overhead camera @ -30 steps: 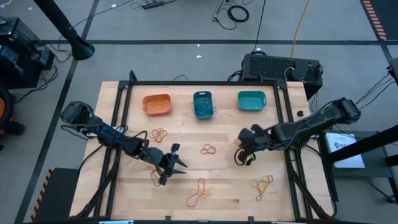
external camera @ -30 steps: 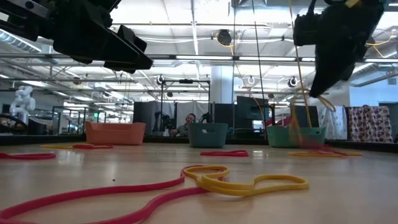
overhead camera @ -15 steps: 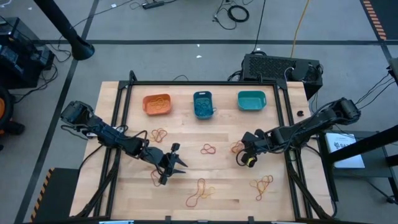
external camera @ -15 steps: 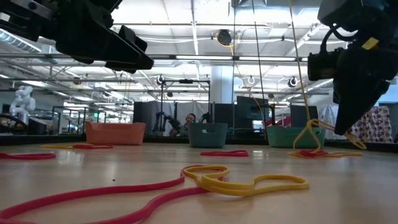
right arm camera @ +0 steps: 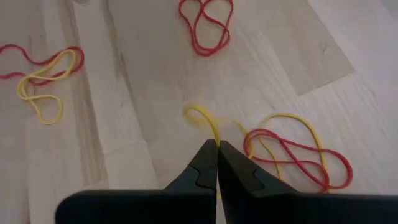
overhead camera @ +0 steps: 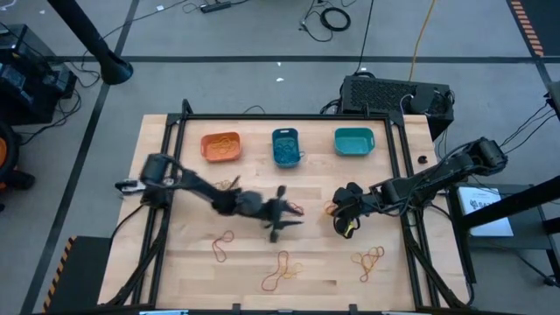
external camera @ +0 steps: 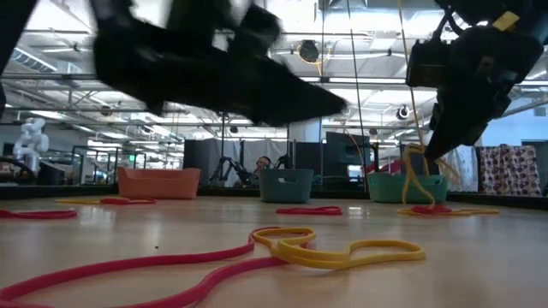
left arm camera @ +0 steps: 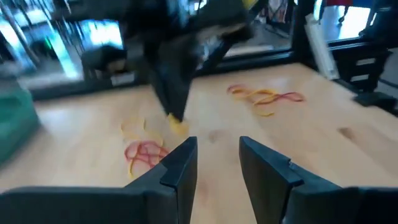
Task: Sort rubber bands into baskets
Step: Put the yellow rubber band into the orange bin
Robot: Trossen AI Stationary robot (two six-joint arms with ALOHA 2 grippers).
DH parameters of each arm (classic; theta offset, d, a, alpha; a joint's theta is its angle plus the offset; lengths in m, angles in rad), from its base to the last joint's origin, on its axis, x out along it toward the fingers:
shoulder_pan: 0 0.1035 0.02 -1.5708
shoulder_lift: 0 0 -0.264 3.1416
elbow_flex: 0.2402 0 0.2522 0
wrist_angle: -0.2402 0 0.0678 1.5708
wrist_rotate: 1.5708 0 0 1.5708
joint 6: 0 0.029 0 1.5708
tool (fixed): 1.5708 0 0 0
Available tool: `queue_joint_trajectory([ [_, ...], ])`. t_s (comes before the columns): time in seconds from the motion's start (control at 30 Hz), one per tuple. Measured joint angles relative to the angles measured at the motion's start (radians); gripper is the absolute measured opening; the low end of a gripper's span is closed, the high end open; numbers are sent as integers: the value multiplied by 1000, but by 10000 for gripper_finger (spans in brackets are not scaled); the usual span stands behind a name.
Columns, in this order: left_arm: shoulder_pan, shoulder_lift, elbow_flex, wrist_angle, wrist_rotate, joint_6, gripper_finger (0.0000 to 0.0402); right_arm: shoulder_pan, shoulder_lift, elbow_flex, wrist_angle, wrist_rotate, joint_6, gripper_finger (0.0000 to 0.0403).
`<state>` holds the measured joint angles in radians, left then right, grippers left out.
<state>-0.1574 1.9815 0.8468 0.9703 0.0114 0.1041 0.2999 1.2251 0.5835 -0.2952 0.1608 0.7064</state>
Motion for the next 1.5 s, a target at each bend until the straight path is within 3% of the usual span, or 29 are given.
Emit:
queue_joint_trajectory([
  [0.2, 133, 141, 287, -283, 116, -186, 128, 0, 0, 0, 0, 0, -20, 0],
  [0.37, 168, 207, 400, -334, 321, -205, 128, 0, 0, 0, 1, 10, -53, 0],
  [0.53, 166, 226, 425, -338, 273, -204, 128, 0, 0, 0, 8, 22, -71, 0],
  [0.87, 163, 226, 425, -377, 290, -205, 122, 0, 0, 0, 38, 50, -110, 0],
  [1.0, 164, 226, 424, -399, 277, -204, 91, 0, 0, 0, 46, 49, -124, 0],
  [1.17, 163, 226, 424, -373, 275, -196, 13, 0, 0, 0, 28, 46, -132, 2],
  [1.37, 167, 224, 455, -331, 276, -197, 5, 0, -55, 8, -69, 42, -169, 41],
  [1.5, 169, 218, 496, -326, 315, -200, 4, 21, -112, 11, -174, 18, -87, 71],
])
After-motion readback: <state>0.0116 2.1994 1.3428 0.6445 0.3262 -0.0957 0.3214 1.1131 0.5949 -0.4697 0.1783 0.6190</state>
